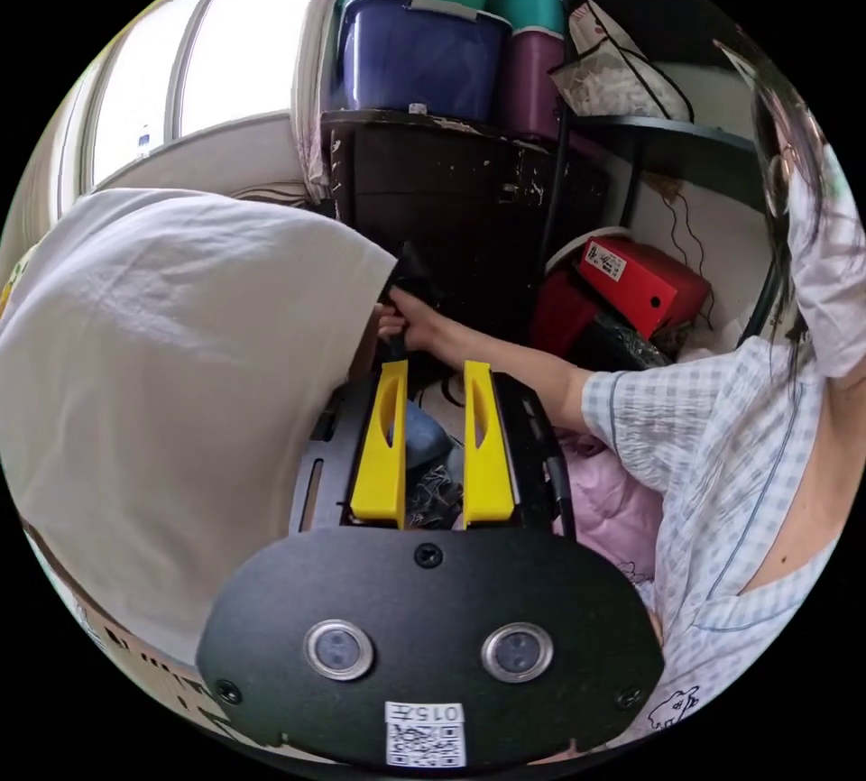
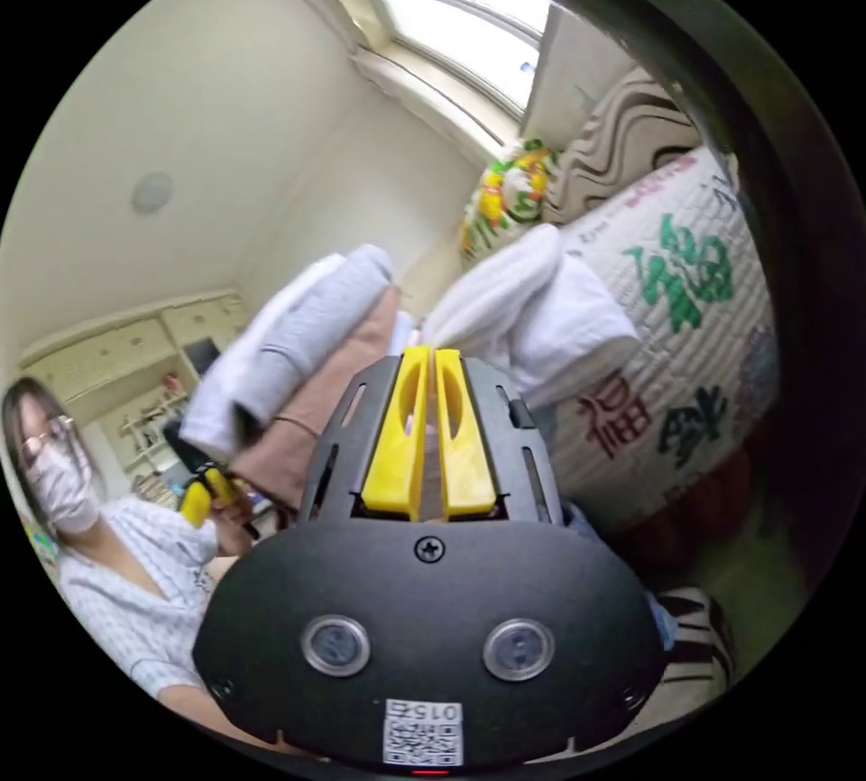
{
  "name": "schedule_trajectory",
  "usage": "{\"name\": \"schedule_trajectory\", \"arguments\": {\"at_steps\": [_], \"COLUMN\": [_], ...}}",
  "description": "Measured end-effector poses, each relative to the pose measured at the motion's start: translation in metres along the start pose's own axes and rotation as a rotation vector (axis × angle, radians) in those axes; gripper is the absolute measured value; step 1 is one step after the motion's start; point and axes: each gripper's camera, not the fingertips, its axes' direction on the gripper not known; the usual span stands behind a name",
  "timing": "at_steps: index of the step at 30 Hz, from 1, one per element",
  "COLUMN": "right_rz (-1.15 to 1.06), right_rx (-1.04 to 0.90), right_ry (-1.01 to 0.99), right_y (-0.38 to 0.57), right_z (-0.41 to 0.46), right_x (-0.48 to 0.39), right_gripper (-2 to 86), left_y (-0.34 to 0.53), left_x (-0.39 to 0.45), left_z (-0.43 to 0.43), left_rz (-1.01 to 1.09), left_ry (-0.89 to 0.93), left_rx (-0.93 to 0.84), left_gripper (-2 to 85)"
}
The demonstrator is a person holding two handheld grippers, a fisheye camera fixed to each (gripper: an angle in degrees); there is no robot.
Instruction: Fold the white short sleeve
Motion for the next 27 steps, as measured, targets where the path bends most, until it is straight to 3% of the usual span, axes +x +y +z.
{"name": "schedule_trajectory", "arguments": {"at_steps": [2,6,10,19,23,27], "right_rz": [-0.078,-0.29,-0.537,-0.948,-1.022,-0.921], "right_rx": [0.141,0.219,0.198,0.11,0.168,0.178], "right_ry": [-0.127,-0.231,-0.168,-0.082,0.033,-0.093], "right_y": [0.006,0.004,0.008,0.092,0.144,0.168], "right_z": [-0.041,-0.081,-0.096,-0.074,-0.046,-0.02], "right_x": [-0.033,-0.113,-0.236,-0.457,-0.513,-0.514], "right_gripper": [-0.7,-0.9,-0.9,-0.8,-0.9,-0.9], "left_y": [0.004,0.012,0.013,0.015,0.059,0.125], "left_x": [0.002,0.005,0.015,0.069,0.095,0.113], "left_z": [-0.005,-0.021,-0.05,-0.15,-0.227,-0.315], "left_rz": [0.004,-0.006,-0.016,0.004,-0.022,-0.059], "left_ry": [-0.034,-0.062,-0.062,0.109,-0.039,-0.203], "left_rx": [0.004,0.023,0.094,0.436,0.515,0.566], "left_gripper": [9.6,9.8,10.6,13.2,8.1,2.8]}}
